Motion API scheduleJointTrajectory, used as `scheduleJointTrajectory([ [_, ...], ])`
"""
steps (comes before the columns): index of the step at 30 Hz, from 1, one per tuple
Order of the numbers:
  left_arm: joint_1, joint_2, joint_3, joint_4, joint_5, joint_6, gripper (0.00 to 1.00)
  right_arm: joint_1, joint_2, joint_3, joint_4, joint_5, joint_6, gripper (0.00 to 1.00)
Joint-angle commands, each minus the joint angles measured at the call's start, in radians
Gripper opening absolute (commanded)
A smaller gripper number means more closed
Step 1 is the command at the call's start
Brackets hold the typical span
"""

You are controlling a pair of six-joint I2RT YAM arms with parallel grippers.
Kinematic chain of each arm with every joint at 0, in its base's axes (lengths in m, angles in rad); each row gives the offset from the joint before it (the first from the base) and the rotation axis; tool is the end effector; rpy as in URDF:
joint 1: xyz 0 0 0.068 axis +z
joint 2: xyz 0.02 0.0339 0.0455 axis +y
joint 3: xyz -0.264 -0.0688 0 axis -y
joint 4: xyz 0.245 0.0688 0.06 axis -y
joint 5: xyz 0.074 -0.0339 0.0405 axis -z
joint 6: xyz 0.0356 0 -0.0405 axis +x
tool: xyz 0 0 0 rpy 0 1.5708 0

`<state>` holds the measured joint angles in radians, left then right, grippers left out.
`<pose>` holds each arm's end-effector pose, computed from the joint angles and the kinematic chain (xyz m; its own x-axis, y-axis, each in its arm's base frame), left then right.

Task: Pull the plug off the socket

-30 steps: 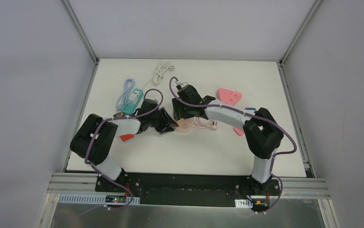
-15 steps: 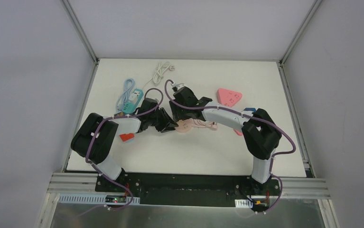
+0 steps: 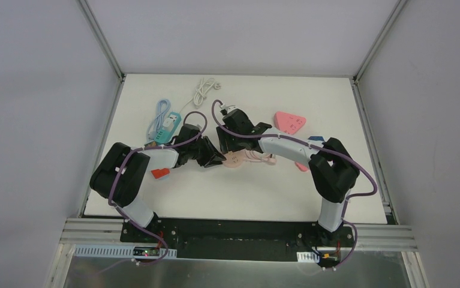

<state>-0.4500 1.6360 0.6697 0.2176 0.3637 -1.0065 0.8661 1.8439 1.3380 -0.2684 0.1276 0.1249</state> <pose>0.2686 -0.1438 0.1364 -0.8696 -0.4569 -0.1872 -0.1750 0.6396 -0.7485 0.2708 0.3115 0.2250 -0.5362 -0.4398 -0.7204 -0.6348 0.7727 0.0008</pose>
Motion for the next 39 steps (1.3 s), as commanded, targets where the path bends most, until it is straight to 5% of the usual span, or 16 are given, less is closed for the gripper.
scheduleJointTrajectory([
  [1, 0.007, 0.088, -0.056, -0.213, -0.218, 0.070, 0.20, -0.027, -0.091, -0.002, 0.083, -0.247, 0.088, 0.00],
  [6, 0.007, 0.094, -0.056, -0.213, -0.216, 0.073, 0.20, -0.058, -0.106, -0.041, 0.149, -0.333, 0.146, 0.00],
  [10, 0.007, 0.099, -0.055, -0.213, -0.216, 0.076, 0.20, 0.056, -0.022, 0.040, 0.006, -0.078, 0.027, 0.00],
  [14, 0.007, 0.096, -0.055, -0.213, -0.214, 0.076, 0.20, 0.081, 0.009, 0.064, -0.040, 0.015, -0.010, 0.00],
  [21, 0.007, 0.094, -0.062, -0.213, -0.223, 0.085, 0.19, -0.051, -0.086, 0.004, 0.099, -0.344, 0.110, 0.00],
  [25, 0.007, 0.096, -0.065, -0.213, -0.220, 0.085, 0.19, -0.025, -0.049, 0.047, 0.061, -0.331, 0.098, 0.00],
  [32, 0.007, 0.090, -0.062, -0.229, -0.219, 0.096, 0.20, 0.094, 0.039, 0.128, -0.080, -0.012, -0.038, 0.00],
  [39, 0.007, 0.082, -0.068, -0.235, -0.222, 0.101, 0.20, -0.034, -0.046, 0.070, 0.021, -0.233, 0.122, 0.00],
])
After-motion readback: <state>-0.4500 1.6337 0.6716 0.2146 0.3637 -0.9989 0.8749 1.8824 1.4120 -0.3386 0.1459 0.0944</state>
